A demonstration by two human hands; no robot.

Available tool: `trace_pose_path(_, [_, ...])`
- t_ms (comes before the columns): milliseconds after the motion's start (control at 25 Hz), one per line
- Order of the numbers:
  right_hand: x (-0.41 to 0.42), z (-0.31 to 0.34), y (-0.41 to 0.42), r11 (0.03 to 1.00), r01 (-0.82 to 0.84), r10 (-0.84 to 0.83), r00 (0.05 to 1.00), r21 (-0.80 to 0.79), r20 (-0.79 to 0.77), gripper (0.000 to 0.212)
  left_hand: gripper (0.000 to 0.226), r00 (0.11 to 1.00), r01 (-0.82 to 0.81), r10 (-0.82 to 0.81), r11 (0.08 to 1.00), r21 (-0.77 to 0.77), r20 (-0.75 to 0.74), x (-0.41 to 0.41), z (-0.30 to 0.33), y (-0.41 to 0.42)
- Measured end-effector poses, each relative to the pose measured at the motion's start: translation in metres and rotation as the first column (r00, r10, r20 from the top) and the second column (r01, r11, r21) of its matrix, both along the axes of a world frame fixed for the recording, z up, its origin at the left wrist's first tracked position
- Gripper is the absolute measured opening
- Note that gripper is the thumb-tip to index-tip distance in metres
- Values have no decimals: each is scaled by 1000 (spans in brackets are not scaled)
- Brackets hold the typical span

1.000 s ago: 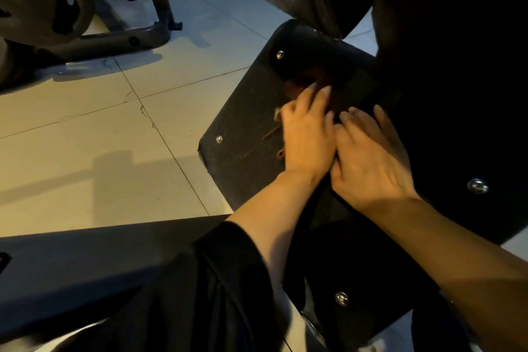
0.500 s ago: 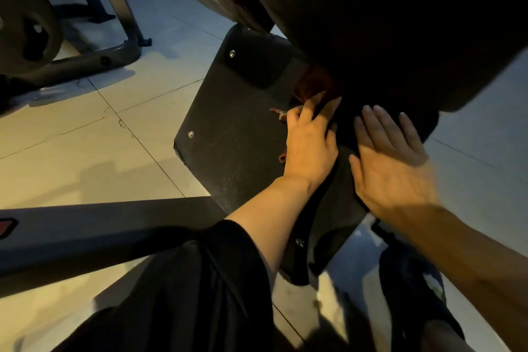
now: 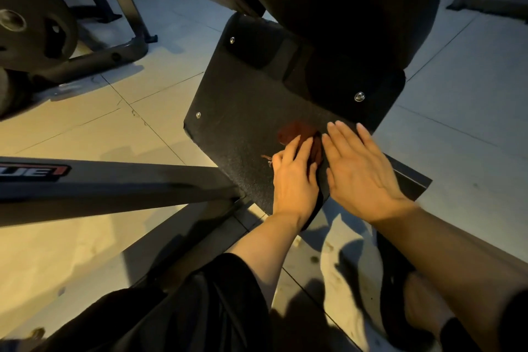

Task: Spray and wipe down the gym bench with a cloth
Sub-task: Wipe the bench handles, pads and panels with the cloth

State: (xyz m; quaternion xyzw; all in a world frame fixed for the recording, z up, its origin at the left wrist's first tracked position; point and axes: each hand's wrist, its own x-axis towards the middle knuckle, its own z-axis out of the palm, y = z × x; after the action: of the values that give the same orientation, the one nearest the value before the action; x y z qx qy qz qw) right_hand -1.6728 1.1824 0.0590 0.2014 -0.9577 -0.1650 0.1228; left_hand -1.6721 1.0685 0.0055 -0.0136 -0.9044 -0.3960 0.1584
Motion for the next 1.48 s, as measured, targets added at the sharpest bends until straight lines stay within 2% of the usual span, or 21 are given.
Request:
trace_pose_path(120, [-12, -5, -24, 996, -19, 22, 999, -85, 35, 61, 51, 1000, -12, 12, 999, 53, 2, -12, -2, -7])
trace_pose_path(320, [-50, -16, -53, 988, -58, 54, 998, -142, -31, 61, 47, 991, -111, 114, 993, 49, -65, -40, -14, -31])
trace_pose_path(520, [-91, -18, -94, 991, -127, 127, 992, -42, 7, 64, 45, 965, -253, 252, 968, 2, -79, -90, -24, -80])
trace_pose_path(640, [-116, -17, -117, 987, -159, 159, 987, -7, 7, 65, 45, 950, -298, 300, 954, 30, -87, -116, -26, -102])
trace_pose_path(720, [-131, -18, -128, 983, -185, 184, 982, 16, 40, 65, 46, 934, -353, 355, 934, 52, -43, -135, -27, -121])
trace_pose_path(880, [-143, -18, -135, 979, -205, 203, 976, 18, 73, 66, 48, 844, -526, 495, 838, 143, 205, -164, -27, -154])
trace_pose_path(960, [-142, -16, -134, 977, -212, 209, 974, 21, 89, 65, 48, 817, -571, 530, 798, 194, 224, -167, -23, -153])
trace_pose_path(1120, [-135, -8, -125, 976, -215, 212, 968, 13, 133, 65, 48, 826, -562, 527, 800, 212, 199, -152, -20, -140])
trace_pose_path(1280, [-115, -7, -106, 979, -202, 196, 968, 22, 154, 67, 49, 817, -570, 524, 797, 197, 242, -122, -28, -120])
trace_pose_path(1480, [-71, -13, -69, 983, -184, 183, 971, -2, 152, 65, 50, 878, -475, 442, 851, 224, 184, -66, -19, -63])
